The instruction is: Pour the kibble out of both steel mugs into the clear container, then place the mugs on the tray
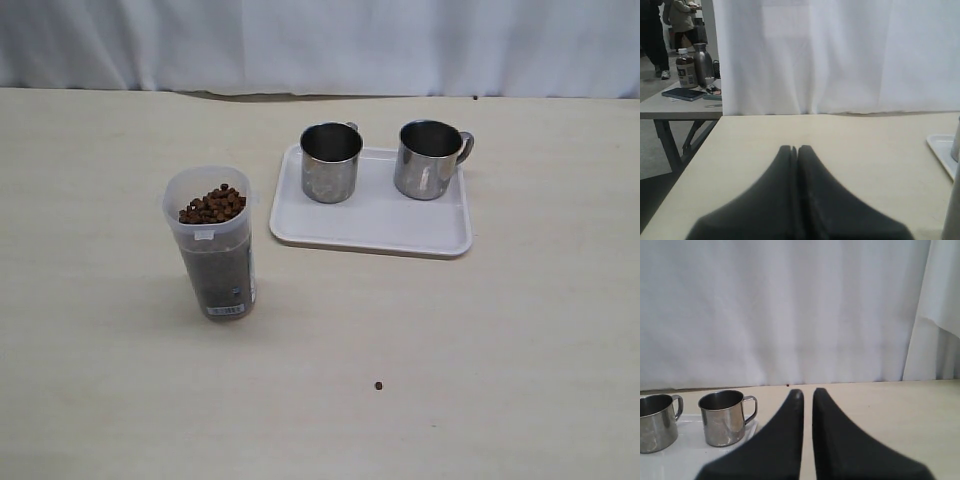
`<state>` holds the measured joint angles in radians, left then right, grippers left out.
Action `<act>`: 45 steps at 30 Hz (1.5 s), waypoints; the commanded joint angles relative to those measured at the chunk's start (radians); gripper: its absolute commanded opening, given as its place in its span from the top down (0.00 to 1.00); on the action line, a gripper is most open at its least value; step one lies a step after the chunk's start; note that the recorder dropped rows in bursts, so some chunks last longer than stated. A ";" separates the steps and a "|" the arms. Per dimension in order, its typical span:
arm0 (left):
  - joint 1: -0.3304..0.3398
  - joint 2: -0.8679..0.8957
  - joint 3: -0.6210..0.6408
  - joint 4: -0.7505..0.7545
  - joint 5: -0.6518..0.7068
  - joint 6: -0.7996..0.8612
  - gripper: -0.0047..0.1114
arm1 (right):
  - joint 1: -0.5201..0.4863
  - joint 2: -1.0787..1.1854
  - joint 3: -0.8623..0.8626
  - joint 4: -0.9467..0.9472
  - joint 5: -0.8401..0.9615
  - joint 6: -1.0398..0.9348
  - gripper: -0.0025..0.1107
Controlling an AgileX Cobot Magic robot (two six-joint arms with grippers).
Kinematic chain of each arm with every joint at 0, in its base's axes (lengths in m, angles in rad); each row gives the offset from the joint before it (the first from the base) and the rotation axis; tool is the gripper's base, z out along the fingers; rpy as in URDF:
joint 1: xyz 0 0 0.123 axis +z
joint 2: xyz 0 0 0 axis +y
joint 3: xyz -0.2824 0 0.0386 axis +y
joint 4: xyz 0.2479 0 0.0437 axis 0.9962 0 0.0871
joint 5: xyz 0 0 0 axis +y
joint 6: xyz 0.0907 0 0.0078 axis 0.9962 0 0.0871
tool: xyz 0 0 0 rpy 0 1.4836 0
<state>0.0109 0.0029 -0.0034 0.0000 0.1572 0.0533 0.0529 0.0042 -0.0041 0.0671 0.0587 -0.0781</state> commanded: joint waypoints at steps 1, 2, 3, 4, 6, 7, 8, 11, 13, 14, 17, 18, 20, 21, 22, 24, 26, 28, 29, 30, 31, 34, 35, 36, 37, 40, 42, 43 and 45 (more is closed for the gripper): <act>0.001 -0.003 0.003 0.006 -0.013 0.003 0.96 | -0.007 -0.004 0.004 -0.057 0.007 0.078 0.93; 0.001 -0.003 0.003 0.006 -0.013 0.003 0.96 | -0.007 -0.004 0.004 -0.056 0.013 0.078 0.93; 0.001 -0.003 0.003 0.006 -0.013 0.003 0.96 | -0.007 -0.004 0.004 -0.052 0.019 0.078 0.93; 0.001 -0.003 0.003 0.006 -0.013 0.003 0.96 | -0.007 -0.004 0.004 -0.052 0.024 0.078 0.93; 0.001 -0.003 0.003 0.006 -0.013 0.003 0.96 | -0.007 -0.004 0.004 -0.052 0.038 0.062 0.93; 0.001 -0.003 0.003 0.006 -0.013 0.003 0.96 | -0.007 -0.004 0.004 -0.056 0.043 0.060 0.93; 0.001 -0.003 0.003 0.006 -0.013 0.003 0.96 | -0.007 -0.004 0.004 -0.057 0.043 0.060 0.93; 0.001 -0.003 0.003 0.006 -0.013 0.003 0.96 | -0.007 -0.004 0.004 -0.056 0.043 0.078 0.93; 0.001 -0.003 0.003 0.006 -0.013 0.003 0.96 | -0.007 -0.004 0.004 -0.056 0.043 0.078 0.93; 0.001 -0.003 0.003 0.006 -0.013 0.003 0.96 | -0.007 -0.004 0.004 -0.056 0.043 0.078 0.93; 0.001 -0.003 0.003 0.006 -0.013 0.003 0.96 | -0.007 -0.004 0.004 -0.056 0.043 0.078 0.93; 0.001 -0.003 0.003 0.006 -0.013 0.003 0.96 | -0.007 -0.004 0.004 -0.056 0.043 0.078 0.93; 0.001 -0.003 0.003 0.006 -0.013 0.003 0.96 | -0.007 -0.004 0.004 -0.056 0.043 0.078 0.93; 0.001 -0.003 0.003 0.006 -0.013 0.003 0.96 | -0.007 -0.004 0.004 -0.056 0.043 0.078 0.93; 0.001 -0.003 0.003 0.006 -0.013 0.003 0.96 | -0.007 -0.004 0.004 -0.056 0.043 0.078 0.93; 0.001 -0.003 0.003 0.006 -0.013 0.003 0.96 | -0.007 -0.004 0.004 -0.056 0.043 0.078 0.93; 0.001 -0.003 0.003 0.006 -0.013 0.003 0.96 | -0.007 -0.004 0.004 -0.056 0.043 0.078 0.93; 0.001 -0.003 0.003 0.006 -0.013 0.003 0.96 | -0.007 -0.004 0.004 -0.056 0.043 0.078 0.93; 0.001 -0.003 0.003 0.006 -0.013 0.003 0.96 | -0.007 -0.004 0.004 -0.056 0.043 0.078 0.93; 0.001 -0.003 0.003 0.006 -0.013 0.003 0.96 | -0.007 -0.004 0.004 -0.054 0.043 0.078 0.93; 0.001 -0.003 0.003 0.006 -0.013 0.003 0.96 | -0.007 -0.004 0.004 -0.051 0.043 0.078 0.93; 0.001 -0.003 0.003 0.006 -0.013 0.003 0.96 | -0.007 -0.004 0.004 -0.051 0.043 0.078 0.93; 0.001 -0.003 0.003 0.006 -0.013 0.003 0.96 | -0.007 -0.004 0.004 -0.051 0.043 0.078 0.93; 0.001 -0.003 0.003 0.006 -0.013 0.003 0.96 | -0.007 -0.004 0.004 -0.051 0.043 0.078 0.93; 0.001 -0.003 0.003 0.013 -0.015 0.003 0.96 | -0.007 -0.004 0.004 -0.051 0.043 0.078 0.93; 0.001 -0.003 0.003 0.013 -0.015 0.003 0.96 | -0.007 -0.004 0.004 -0.051 0.043 0.078 0.93; 0.001 -0.003 0.003 0.013 -0.015 0.003 0.96 | -0.007 -0.004 0.004 -0.051 0.043 0.078 0.93; 0.001 -0.003 0.003 0.013 -0.015 0.003 0.96 | -0.007 -0.004 0.004 -0.051 0.043 0.078 0.93; 0.001 -0.003 0.003 0.013 -0.015 0.003 0.96 | -0.007 -0.004 0.004 -0.051 0.043 0.078 0.93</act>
<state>0.0109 0.0029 -0.0034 0.0053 0.1572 0.0552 0.0529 0.0042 -0.0041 0.0193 0.0959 0.0000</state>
